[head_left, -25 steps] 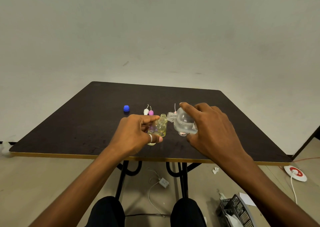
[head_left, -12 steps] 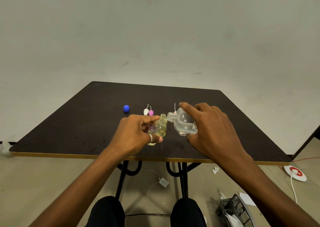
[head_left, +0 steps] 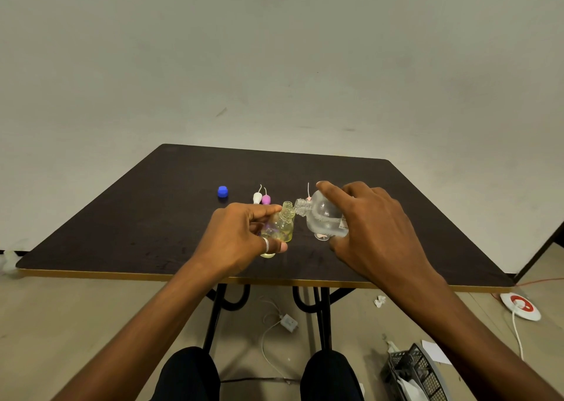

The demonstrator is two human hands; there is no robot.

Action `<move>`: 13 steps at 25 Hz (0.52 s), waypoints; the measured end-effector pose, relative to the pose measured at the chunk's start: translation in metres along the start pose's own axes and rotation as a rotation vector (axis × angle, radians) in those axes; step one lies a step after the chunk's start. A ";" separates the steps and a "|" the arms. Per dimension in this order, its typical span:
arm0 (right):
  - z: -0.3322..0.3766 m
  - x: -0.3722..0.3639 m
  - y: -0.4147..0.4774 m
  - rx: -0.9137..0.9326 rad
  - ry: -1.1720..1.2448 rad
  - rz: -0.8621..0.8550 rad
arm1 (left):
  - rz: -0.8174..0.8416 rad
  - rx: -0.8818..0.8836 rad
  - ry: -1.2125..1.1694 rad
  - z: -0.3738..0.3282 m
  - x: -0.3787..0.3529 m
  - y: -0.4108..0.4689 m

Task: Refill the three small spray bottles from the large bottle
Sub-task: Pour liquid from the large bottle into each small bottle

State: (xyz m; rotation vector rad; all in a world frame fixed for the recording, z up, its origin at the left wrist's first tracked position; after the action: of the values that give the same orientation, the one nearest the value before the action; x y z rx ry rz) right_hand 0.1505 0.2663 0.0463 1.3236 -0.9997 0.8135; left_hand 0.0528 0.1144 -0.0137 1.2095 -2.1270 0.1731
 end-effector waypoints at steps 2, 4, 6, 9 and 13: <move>0.000 -0.001 0.001 -0.001 0.006 0.009 | 0.002 -0.002 0.001 0.000 0.000 0.000; -0.001 -0.002 0.002 -0.004 0.006 0.017 | 0.002 -0.006 0.000 0.000 0.000 0.000; -0.001 -0.002 0.001 -0.001 -0.003 0.011 | 0.001 -0.012 -0.001 0.000 0.000 0.000; -0.001 -0.001 0.000 0.003 -0.004 0.004 | 0.000 -0.018 -0.003 0.000 0.000 0.000; 0.000 -0.001 0.001 0.000 -0.006 0.009 | -0.002 -0.021 -0.008 0.001 0.000 0.001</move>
State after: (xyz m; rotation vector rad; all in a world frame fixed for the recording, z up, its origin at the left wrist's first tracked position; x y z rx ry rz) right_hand 0.1487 0.2663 0.0459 1.3230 -1.0107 0.8174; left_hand 0.0517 0.1149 -0.0143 1.2013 -2.1293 0.1449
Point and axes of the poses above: each hand's wrist, its own y-axis towards the middle knuckle, its own x-axis out of the back of the hand, z = x × y, the point moved 10 cm from there along y, towards the middle knuckle, and after that the axes turned 5 degrees about z, right-handed, at the moved point
